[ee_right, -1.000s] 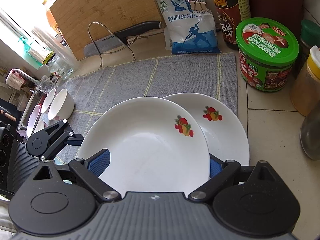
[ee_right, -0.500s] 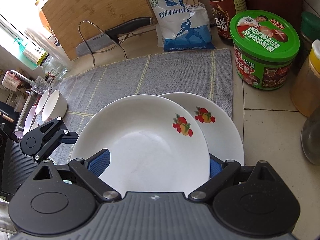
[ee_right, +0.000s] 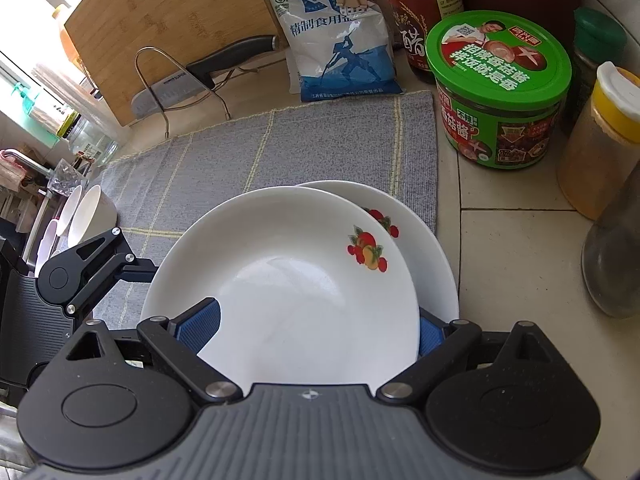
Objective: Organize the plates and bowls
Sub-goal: 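Lower the plate onto the stack and open the right tool, then withdraw the right tool from the three stacked plates, then close the left tool on the rim of a white bowl, then lift and carry the white bowl with the left tool across the towel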
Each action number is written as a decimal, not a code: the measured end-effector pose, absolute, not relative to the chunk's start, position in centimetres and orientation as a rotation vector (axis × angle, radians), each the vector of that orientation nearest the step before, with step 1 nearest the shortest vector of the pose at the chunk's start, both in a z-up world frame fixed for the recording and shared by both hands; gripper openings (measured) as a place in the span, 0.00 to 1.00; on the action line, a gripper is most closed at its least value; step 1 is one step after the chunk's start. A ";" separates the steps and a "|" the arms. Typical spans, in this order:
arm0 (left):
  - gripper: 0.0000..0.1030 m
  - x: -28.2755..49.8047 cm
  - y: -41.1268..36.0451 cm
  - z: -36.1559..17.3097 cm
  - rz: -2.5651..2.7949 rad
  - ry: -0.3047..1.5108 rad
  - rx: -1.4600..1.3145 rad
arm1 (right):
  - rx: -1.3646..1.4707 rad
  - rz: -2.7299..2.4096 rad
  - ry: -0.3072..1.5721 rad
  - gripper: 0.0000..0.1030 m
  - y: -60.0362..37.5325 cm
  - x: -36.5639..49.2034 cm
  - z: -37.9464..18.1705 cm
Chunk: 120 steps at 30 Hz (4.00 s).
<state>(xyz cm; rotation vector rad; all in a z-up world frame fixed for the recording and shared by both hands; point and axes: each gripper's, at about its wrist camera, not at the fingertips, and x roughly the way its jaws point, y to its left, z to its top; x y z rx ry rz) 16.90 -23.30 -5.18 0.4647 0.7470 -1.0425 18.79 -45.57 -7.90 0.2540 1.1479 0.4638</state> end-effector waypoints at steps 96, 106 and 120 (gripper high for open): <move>0.99 6.0 5.5 -0.8 -0.356 0.730 0.204 | -0.228 0.567 0.714 1.00 -13.6 5.1 -7.0; 0.99 8.9 12.4 -2.3 -0.338 0.774 0.250 | -0.289 0.706 0.693 1.00 -4.9 3.9 -8.9; 0.78 11.5 13.8 -4.2 -0.420 0.857 0.252 | -0.355 0.737 0.624 0.85 -0.2 3.7 -9.3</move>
